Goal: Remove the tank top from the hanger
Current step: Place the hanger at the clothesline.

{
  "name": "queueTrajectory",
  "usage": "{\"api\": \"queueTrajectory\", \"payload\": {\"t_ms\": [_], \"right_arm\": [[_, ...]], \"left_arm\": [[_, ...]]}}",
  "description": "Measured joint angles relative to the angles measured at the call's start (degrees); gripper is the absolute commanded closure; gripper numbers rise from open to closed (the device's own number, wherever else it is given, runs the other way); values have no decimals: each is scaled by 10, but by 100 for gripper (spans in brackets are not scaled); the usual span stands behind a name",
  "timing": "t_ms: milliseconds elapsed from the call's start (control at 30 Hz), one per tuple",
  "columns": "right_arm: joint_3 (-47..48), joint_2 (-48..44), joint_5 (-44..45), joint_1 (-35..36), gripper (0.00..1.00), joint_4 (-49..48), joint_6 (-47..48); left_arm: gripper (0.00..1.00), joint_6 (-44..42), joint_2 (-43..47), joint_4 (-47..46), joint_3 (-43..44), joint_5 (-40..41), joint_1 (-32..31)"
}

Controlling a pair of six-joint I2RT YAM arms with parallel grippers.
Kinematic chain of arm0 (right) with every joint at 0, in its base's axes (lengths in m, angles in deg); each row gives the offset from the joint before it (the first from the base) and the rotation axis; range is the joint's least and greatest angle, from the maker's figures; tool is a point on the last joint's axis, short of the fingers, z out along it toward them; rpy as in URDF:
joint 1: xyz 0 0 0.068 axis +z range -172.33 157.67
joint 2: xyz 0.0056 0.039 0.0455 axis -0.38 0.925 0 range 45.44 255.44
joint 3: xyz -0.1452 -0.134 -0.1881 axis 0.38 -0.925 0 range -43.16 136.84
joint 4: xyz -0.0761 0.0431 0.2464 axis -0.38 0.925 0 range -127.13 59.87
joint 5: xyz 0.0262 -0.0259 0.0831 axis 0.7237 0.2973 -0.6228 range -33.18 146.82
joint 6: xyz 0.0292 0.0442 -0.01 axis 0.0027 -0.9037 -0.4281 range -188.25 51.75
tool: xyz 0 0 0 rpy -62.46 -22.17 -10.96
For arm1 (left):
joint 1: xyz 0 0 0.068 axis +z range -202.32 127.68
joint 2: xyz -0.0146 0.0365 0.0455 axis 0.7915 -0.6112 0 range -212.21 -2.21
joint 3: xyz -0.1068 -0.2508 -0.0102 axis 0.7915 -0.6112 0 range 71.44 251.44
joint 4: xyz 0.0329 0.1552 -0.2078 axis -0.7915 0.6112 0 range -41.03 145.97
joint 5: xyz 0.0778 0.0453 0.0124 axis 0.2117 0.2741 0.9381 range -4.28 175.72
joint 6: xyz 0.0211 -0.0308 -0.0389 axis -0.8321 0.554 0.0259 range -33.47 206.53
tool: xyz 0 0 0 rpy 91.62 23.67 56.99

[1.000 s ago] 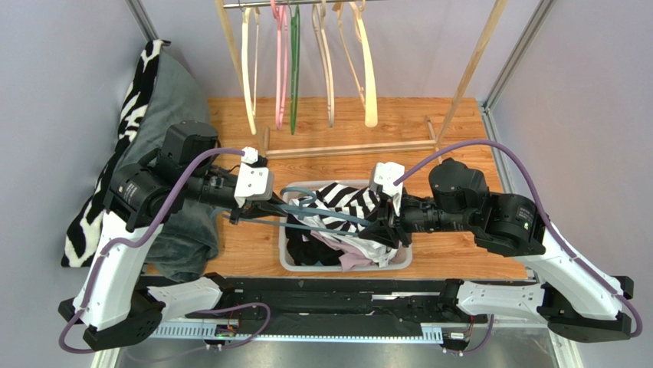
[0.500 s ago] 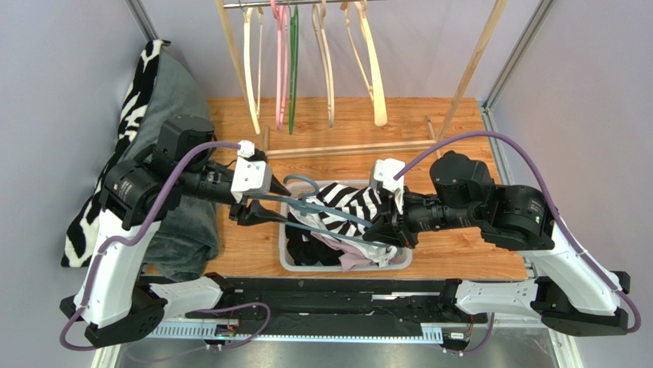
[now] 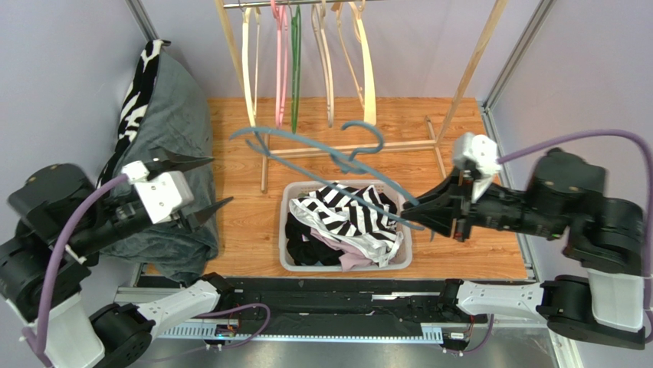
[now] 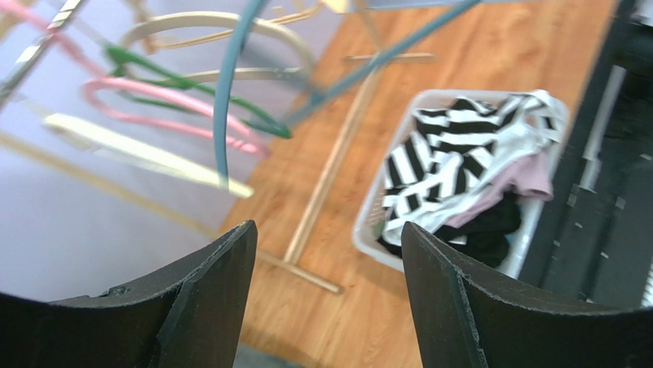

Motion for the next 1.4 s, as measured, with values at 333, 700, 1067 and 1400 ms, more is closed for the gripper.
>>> {"api": "queueTrajectory", "payload": {"t_ms": [333, 700, 1067, 1400], "right_arm": [[97, -34, 212, 0, 100, -6, -1], [60, -57, 493, 0, 100, 62, -66], [57, 89, 398, -162, 100, 71, -104], [68, 170, 266, -274, 100, 61, -90]], "left_arm": [[23, 24, 19, -43, -57, 100, 39], [23, 28, 15, -45, -81, 113, 50], [23, 30, 16, -45, -81, 108, 57], [23, 30, 34, -45, -87, 108, 57]]}}
